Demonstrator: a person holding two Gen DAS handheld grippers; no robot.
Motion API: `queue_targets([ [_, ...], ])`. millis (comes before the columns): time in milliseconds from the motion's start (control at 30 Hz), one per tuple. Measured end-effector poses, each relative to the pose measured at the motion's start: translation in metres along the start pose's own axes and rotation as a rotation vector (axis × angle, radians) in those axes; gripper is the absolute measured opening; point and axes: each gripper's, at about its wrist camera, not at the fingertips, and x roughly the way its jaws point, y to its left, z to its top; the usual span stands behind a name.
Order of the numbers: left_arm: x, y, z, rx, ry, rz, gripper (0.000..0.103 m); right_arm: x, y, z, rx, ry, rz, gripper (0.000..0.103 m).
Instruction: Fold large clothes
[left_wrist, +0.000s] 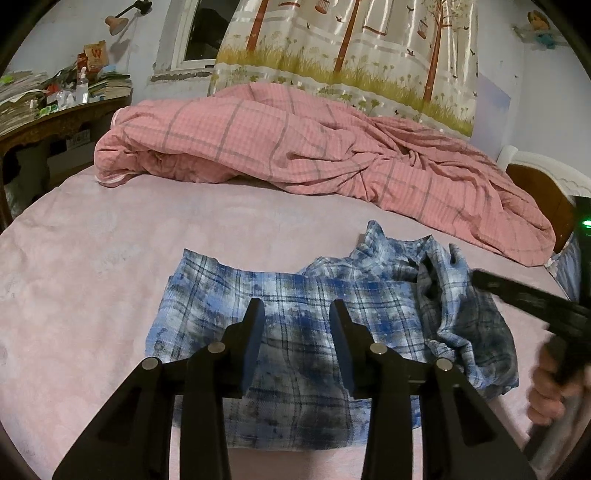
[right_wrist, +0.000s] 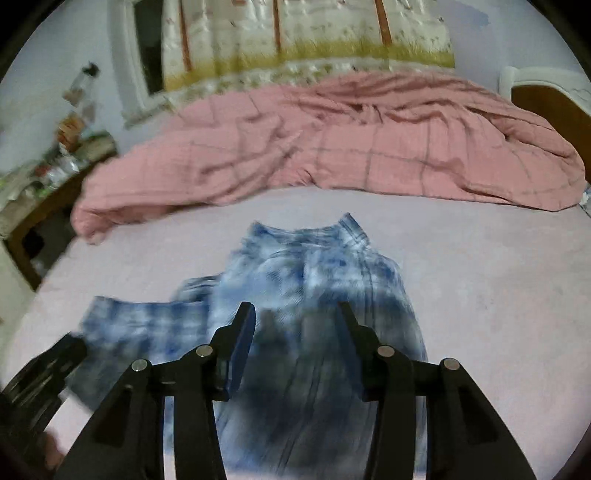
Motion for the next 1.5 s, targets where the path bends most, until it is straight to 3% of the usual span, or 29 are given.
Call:
queue_targets([
  [100,0.004,0.003,0.0,-0.007,0.012,0.018,0.036,0.05,0.01,-0.005,-0.052,0.141,0.014,0.047],
  [167,0.007,0.007,0.0,-0.018,0.017,0.028,0.036,0.068,0.016,-0.019,-0.099,0.164,-0.031,0.047],
  [267,0.009,0.012,0.001,-0.029,0.021,0.044,0.036,0.059,0.022,-0.027,-0.144,0.101,-0.053,0.047],
  [367,0.005,0.016,0.003,-0.033,0.008,0.048,0.041,0.027,0.024,-0.029,-0.156,0.054,-0.006,0.048],
  [433,0.001,0.018,0.004,-0.035,-0.006,0.051,0.044,0.004,0.025,-0.036,-0.147,0.064,0.069,0.049],
  [533,-0.004,0.019,0.006,-0.035,-0.023,0.069,0.054,-0.008,0.026,-0.056,-0.158,0.107,0.106,0.051],
  [600,-0.005,0.02,0.006,-0.031,-0.028,0.078,0.055,-0.004,0.031,-0.076,-0.228,0.138,0.08,0.051],
  [767,-0.005,0.02,0.006,-0.011,-0.033,0.111,0.06,-0.005,0.04,-0.1,-0.324,0.052,-0.01,0.051],
  [833,-0.005,0.021,0.007,-0.011,-0.035,0.119,0.064,-0.011,0.04,-0.101,-0.313,0.045,-0.003,0.051],
  [967,-0.005,0.033,0.01,-0.044,-0.028,0.134,0.083,-0.028,0.026,-0.086,-0.229,0.022,0.072,0.052],
  [1033,-0.002,0.041,0.01,-0.061,-0.022,0.143,0.086,-0.039,0.015,-0.066,-0.122,-0.048,0.057,0.052],
  [1067,0.002,0.046,0.009,-0.069,-0.008,0.158,0.086,-0.045,0.004,-0.058,-0.041,-0.084,0.08,0.053],
  [1133,0.011,0.056,0.008,-0.096,0.036,0.176,0.086,-0.044,-0.002,-0.054,-0.049,-0.051,0.099,0.054],
  [1267,0.022,0.066,0.005,-0.118,0.092,0.175,0.094,-0.038,-0.021,-0.062,-0.093,-0.023,-0.015,0.054],
  [1367,0.036,0.073,-0.001,-0.147,0.176,0.15,0.095,-0.035,-0.042,-0.056,-0.031,0.002,0.002,0.054],
  [1500,0.06,0.093,-0.012,-0.22,0.286,0.183,0.095,-0.045,-0.062,-0.054,-0.032,-0.015,-0.031,0.054],
])
